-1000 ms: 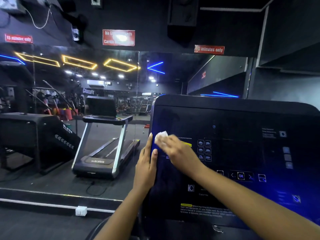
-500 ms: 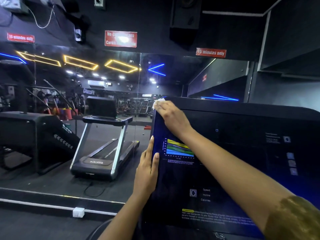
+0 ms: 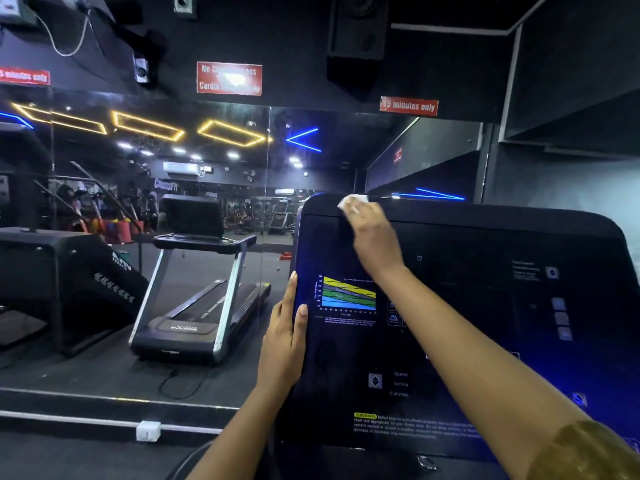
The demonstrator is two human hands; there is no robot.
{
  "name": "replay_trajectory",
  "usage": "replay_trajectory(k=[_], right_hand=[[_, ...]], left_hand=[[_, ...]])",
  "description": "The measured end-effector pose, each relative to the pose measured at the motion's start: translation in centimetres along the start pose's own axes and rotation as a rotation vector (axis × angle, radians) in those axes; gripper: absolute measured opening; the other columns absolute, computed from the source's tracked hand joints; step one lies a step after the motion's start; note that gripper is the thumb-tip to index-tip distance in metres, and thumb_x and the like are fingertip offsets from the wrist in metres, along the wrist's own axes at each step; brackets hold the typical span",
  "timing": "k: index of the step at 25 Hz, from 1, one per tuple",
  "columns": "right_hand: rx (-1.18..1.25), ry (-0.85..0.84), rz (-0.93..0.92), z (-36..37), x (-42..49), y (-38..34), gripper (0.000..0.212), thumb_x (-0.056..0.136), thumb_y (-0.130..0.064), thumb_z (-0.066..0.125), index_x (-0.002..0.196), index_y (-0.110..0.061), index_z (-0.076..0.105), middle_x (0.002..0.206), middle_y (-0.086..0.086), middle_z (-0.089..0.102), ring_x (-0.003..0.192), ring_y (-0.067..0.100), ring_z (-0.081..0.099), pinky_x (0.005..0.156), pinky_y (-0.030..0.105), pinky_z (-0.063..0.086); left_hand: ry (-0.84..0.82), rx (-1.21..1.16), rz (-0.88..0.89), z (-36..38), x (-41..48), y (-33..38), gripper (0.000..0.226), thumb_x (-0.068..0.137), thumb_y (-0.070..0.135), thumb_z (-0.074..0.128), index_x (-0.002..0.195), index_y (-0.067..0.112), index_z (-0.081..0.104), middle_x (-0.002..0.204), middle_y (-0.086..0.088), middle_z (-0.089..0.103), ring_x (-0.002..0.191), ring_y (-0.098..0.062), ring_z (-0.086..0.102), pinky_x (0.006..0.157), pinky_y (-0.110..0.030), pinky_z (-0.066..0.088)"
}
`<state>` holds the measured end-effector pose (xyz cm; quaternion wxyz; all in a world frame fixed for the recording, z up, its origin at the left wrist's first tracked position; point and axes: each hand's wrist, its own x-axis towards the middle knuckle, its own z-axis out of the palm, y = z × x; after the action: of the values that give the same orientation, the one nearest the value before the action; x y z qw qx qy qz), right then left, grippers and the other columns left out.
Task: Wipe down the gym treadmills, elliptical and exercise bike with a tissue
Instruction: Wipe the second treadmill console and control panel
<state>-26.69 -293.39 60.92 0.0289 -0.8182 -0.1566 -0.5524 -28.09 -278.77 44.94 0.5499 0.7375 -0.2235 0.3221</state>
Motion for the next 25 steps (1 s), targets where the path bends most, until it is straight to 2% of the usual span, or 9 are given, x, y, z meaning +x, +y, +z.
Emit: replay_trajectory(k=[4, 7, 10, 13, 14, 16, 19, 22, 25], right_hand=[[-0.012, -0.107, -0.212, 1.5, -1.8, -3.6, 0.044, 0.07, 0.011, 0.055, 0.112, 0.001, 0.063, 0.112, 0.012, 0.064, 0.089, 0.03, 0.061, 0.047, 0.03, 0.054], [-0.026, -0.146, -0.322, 1.2, -4.8, -3.7, 0.046, 0.076, 0.005, 0.037, 0.113, 0.001, 0.063, 0.113, 0.012, 0.063, 0.087, 0.027, 0.061, 0.041, 0.03, 0.053], [-0.054, -0.184, -0.492, 0.3, -9.1, -3.8, 0.046, 0.08, -0.003, 0.033, 0.115, 0.0, 0.064, 0.117, 0.012, 0.063, 0.096, 0.025, 0.061, 0.064, 0.032, 0.058], [-0.048, -0.186, -0.638, -1.5, -10.3, -2.5, 0.038, 0.083, -0.005, 0.04, 0.11, -0.003, 0.067, 0.113, 0.009, 0.066, 0.102, 0.022, 0.061, 0.078, 0.027, 0.055], [-0.046, -0.155, -0.615, -2.0, -9.2, -1.3, 0.036, 0.084, -0.004, 0.041, 0.109, -0.003, 0.067, 0.112, 0.009, 0.066, 0.102, 0.023, 0.062, 0.081, 0.028, 0.054], [-0.037, -0.074, -0.411, -2.6, -5.8, 1.6, 0.038, 0.086, -0.004, 0.038, 0.113, -0.003, 0.064, 0.115, 0.013, 0.064, 0.105, 0.028, 0.061, 0.088, 0.034, 0.05], [-0.041, -0.07, -0.117, -2.4, -2.4, 4.5, 0.048, 0.084, -0.009, 0.026, 0.116, -0.002, 0.062, 0.119, 0.014, 0.062, 0.105, 0.033, 0.057, 0.076, 0.046, 0.055], [-0.061, -0.087, -0.127, -1.1, -4.6, 3.1, 0.049, 0.082, -0.006, 0.025, 0.115, -0.004, 0.062, 0.115, 0.011, 0.062, 0.094, 0.031, 0.055, 0.062, 0.043, 0.056], [-0.003, -0.108, -0.248, -1.1, -10.3, 0.8, 0.049, 0.078, 0.002, 0.03, 0.114, -0.005, 0.063, 0.109, 0.01, 0.063, 0.086, 0.027, 0.056, 0.049, 0.034, 0.054]], left_hand=[[0.006, -0.018, 0.016, -0.1, 0.0, -0.1, 0.065, 0.081, 0.081, 0.011, 0.142, 0.059, 0.011, 0.138, 0.027, 0.034, 0.113, 0.021, 0.03, 0.096, -0.023, 0.027], [0.0, -0.004, 0.004, 0.0, 0.0, -0.1, 0.069, 0.081, 0.081, 0.009, 0.144, 0.053, 0.01, 0.146, 0.013, 0.039, 0.115, 0.013, 0.035, 0.093, -0.022, 0.029], [0.002, -0.004, 0.012, 0.1, 0.0, -0.2, 0.066, 0.081, 0.082, 0.009, 0.142, 0.059, 0.009, 0.145, 0.013, 0.04, 0.122, -0.003, 0.043, 0.091, -0.023, 0.031], [0.003, -0.012, 0.011, 0.0, 0.0, -0.2, 0.068, 0.08, 0.082, 0.01, 0.143, 0.057, 0.01, 0.146, 0.012, 0.039, 0.12, 0.004, 0.04, 0.093, -0.023, 0.029], [0.004, -0.001, 0.01, 0.0, 0.0, -0.2, 0.07, 0.08, 0.082, 0.01, 0.145, 0.054, 0.011, 0.146, 0.011, 0.039, 0.117, 0.009, 0.037, 0.094, -0.023, 0.029], [0.004, 0.008, 0.01, -0.1, 0.0, -0.1, 0.073, 0.081, 0.079, 0.01, 0.147, 0.047, 0.012, 0.147, 0.009, 0.039, 0.11, 0.02, 0.03, 0.095, -0.023, 0.027], [-0.003, 0.002, 0.004, 0.0, 0.0, -0.2, 0.078, 0.081, 0.08, 0.01, 0.149, 0.043, 0.014, 0.148, 0.009, 0.037, 0.103, 0.037, 0.023, 0.095, -0.023, 0.027], [-0.003, -0.005, 0.002, 0.0, 0.0, -0.1, 0.078, 0.08, 0.081, 0.01, 0.149, 0.044, 0.015, 0.148, 0.009, 0.038, 0.101, 0.037, 0.023, 0.095, -0.023, 0.027], [-0.008, 0.004, -0.007, 0.0, -0.1, 0.0, 0.07, 0.083, 0.073, 0.014, 0.148, 0.046, 0.014, 0.147, 0.008, 0.039, 0.106, 0.027, 0.028, 0.094, -0.023, 0.028]])
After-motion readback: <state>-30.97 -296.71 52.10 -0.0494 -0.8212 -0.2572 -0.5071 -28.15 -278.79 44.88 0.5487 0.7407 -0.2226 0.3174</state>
